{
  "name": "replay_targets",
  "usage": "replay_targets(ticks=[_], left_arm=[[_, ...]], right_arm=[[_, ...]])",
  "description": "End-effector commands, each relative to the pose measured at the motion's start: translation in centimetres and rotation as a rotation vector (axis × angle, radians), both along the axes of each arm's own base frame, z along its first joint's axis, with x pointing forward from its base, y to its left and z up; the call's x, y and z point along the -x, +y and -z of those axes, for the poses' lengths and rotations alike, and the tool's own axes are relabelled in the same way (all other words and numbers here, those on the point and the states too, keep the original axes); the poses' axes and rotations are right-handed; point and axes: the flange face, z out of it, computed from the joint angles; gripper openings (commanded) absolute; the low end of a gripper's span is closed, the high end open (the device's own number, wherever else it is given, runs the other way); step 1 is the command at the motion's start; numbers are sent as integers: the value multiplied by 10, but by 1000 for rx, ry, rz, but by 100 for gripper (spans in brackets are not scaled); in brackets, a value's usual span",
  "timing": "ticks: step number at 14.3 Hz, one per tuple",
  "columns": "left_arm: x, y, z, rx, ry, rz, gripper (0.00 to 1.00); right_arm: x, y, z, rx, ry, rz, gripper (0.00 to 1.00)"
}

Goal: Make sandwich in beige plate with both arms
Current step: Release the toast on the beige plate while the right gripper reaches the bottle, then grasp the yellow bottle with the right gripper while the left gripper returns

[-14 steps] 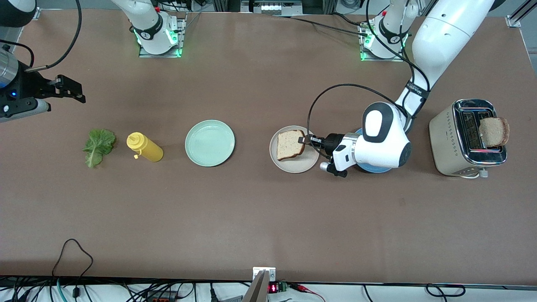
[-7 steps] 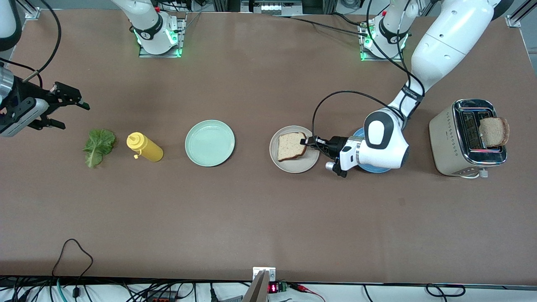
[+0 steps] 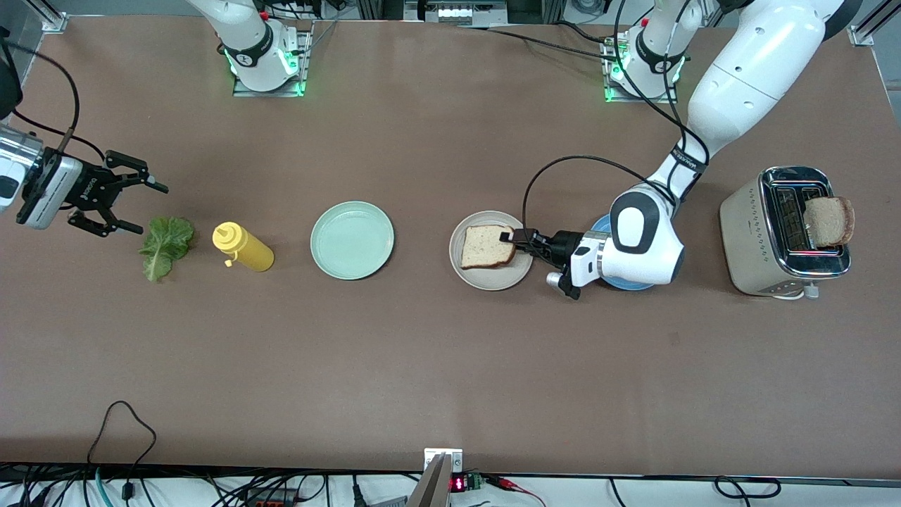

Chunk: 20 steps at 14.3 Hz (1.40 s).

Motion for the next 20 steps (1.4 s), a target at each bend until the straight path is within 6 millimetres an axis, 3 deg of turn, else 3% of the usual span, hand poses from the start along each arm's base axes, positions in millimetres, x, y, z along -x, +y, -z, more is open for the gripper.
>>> replay_targets(ticks=[1,2,4,7,9,10,11,14,20], left_arm=[[-4,7,-36,-77,-116,91,100],[-6,11,-43,-112,-136,117,100],[-7,20,-79,-225,-192,213,100],[-4,28,-128,-421,-201,297,100],[2,38,-155,-605,-192,341,100],[6,45,-181,-753,-189,352,100],[9,46,-197,-839,-167,351,100],[-1,69,-236,-1040,-141,341,100],[-23,101,-335,-1115,-176,263,100]], right_arm=[[-2,-11,42,-117,-129,-67,100],[-2,-12,62,-187,-159,-78,100],[-2,-10,101,-284,-226,-104,100],[-1,-6,142,-372,-337,-136,100],[1,-3,168,-429,-403,-145,100],[0,2,194,-479,-451,-167,100],[-2,5,206,-511,-475,-182,100],[-2,10,232,-557,-527,-195,100],[4,19,260,-586,-573,-193,100]])
